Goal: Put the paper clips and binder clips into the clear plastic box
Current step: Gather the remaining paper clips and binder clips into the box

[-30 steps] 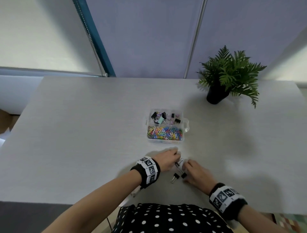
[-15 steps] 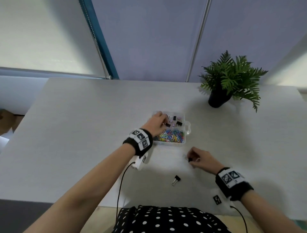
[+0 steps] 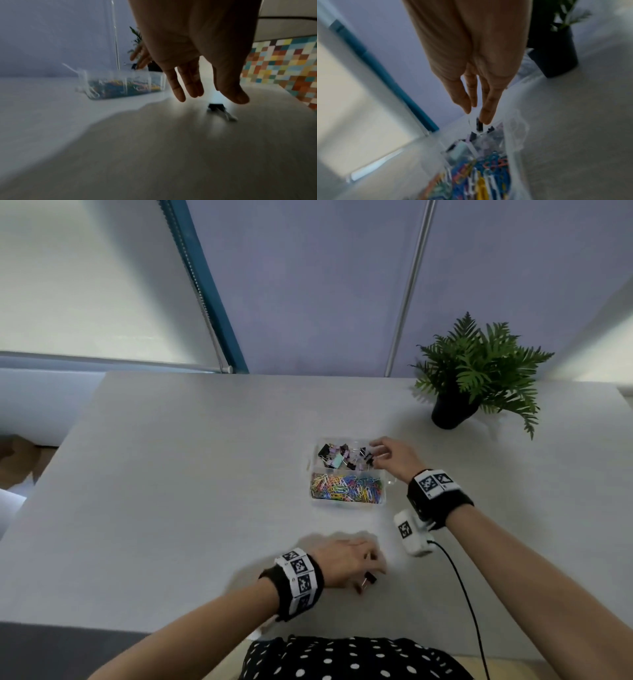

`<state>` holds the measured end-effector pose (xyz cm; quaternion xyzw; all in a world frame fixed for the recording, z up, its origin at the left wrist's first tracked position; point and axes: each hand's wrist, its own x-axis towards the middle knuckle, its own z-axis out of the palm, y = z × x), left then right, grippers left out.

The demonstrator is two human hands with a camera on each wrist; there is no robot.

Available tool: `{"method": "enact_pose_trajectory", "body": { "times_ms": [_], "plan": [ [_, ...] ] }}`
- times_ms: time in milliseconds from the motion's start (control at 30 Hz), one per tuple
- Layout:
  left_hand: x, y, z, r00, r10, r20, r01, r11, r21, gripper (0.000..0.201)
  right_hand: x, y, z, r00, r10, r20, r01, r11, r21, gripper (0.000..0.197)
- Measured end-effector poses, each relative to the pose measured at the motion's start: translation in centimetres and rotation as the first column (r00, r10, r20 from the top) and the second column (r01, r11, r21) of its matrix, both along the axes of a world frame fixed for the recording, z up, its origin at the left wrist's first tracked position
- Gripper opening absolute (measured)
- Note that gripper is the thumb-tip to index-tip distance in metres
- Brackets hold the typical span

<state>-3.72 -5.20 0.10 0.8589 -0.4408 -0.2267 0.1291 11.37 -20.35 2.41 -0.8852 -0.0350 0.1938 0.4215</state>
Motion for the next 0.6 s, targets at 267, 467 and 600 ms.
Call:
{"method": "enact_pose_trajectory", "body": {
  "times_ms": [267, 467, 600],
  "plan": [
    [-1.2, -0.8, -2.2, 0.995, 0.103, -0.018, -0.102, 0.993, 0.055, 0.044, -4.5, 0.6, -2.3, 0.83, 0.548, -0.106, -0.507, 0.662, -0.552, 0.083],
    [-1.8, -1.0, -2.3, 0.994, 0.111, -0.018, -0.108, 0.986, 0.13, 0.057, -5.2, -0.4, -3.2, 0.817, 0.575, 0.048, -0.422, 0.652, -0.63, 0.076],
    [-1.1, 0.6, 0.5, 0.967, 0.255, 0.011, -0.255, 0.967, 0.008, 0.05, -5.8, -1.1, -3.0, 0.816, 0.573, 0.074, -0.425, 0.682, -0.595, 0.076]
  ]
}}
